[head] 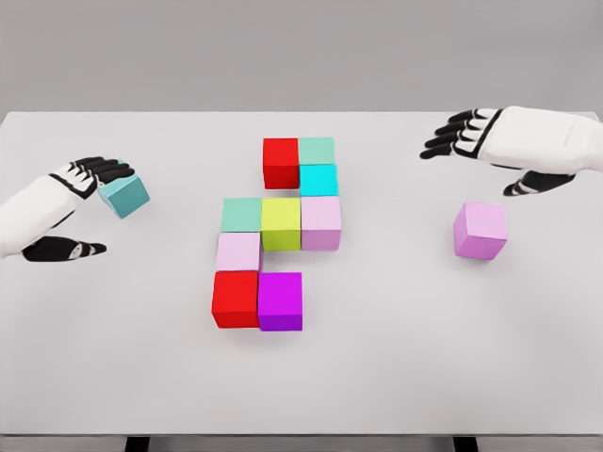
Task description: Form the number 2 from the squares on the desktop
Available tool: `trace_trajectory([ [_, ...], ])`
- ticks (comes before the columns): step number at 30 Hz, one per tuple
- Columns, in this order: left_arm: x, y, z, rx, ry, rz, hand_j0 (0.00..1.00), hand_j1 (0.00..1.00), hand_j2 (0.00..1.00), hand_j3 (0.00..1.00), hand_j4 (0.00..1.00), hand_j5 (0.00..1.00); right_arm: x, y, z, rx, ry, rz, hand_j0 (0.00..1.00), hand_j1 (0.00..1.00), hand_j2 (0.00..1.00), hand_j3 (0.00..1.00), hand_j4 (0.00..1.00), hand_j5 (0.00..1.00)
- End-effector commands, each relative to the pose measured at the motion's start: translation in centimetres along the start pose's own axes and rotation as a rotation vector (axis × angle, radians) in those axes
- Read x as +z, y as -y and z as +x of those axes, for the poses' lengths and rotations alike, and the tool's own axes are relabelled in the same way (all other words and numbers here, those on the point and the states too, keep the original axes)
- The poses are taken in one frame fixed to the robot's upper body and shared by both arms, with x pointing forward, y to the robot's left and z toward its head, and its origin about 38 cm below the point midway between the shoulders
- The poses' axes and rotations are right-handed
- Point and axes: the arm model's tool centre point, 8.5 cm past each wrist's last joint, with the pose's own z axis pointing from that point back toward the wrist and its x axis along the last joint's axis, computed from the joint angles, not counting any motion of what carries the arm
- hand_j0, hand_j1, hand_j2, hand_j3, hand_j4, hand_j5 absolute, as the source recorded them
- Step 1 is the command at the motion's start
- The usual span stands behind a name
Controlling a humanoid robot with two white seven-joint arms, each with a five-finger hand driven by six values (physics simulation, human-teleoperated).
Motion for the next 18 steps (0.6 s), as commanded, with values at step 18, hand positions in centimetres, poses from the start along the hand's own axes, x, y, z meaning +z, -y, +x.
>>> trace_trajectory([
  [18,0.0,-6.4,-5.5,-0.154,-0.130,-0.295,1.00,1.00,1.00,1.00,1.00,1.00,-1.8,-5.6,0.4,0.370,-0.091,0.438,1.00,1.00,1.00,1.00,1.00,1.00],
])
